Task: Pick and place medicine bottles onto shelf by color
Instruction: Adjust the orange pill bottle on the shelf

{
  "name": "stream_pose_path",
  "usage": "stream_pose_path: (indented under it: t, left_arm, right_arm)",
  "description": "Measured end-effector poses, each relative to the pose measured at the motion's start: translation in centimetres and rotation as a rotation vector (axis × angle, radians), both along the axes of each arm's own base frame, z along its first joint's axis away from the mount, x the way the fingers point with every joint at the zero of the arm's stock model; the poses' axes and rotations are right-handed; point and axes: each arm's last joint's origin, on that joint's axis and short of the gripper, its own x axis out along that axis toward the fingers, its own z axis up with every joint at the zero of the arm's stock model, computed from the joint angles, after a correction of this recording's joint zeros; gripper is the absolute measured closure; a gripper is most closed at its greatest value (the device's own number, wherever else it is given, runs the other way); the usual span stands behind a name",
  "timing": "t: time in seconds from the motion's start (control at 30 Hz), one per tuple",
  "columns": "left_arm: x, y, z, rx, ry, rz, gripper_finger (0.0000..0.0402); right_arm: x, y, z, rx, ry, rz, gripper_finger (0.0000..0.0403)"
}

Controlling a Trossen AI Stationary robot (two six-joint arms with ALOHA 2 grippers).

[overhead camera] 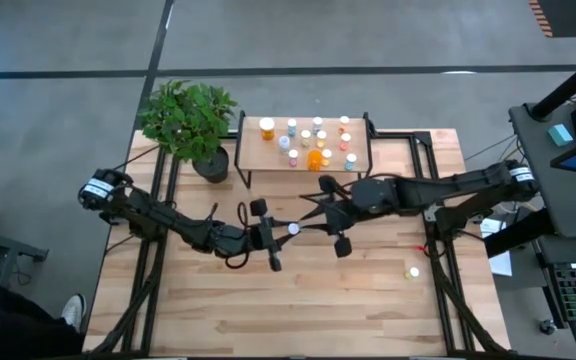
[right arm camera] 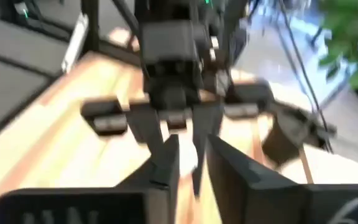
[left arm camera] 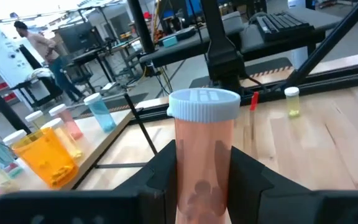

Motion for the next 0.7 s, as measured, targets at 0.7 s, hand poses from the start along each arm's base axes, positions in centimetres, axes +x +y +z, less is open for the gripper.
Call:
stream_pose_path:
  t: [0.7]
  left_arm:
    - [0.0,0.0,0.2,-0.002,-0.011,0.033,0.0323]
  right_arm:
    - [2.8,0.5,-2.2,0.012,0.17,-0.089,0.0246]
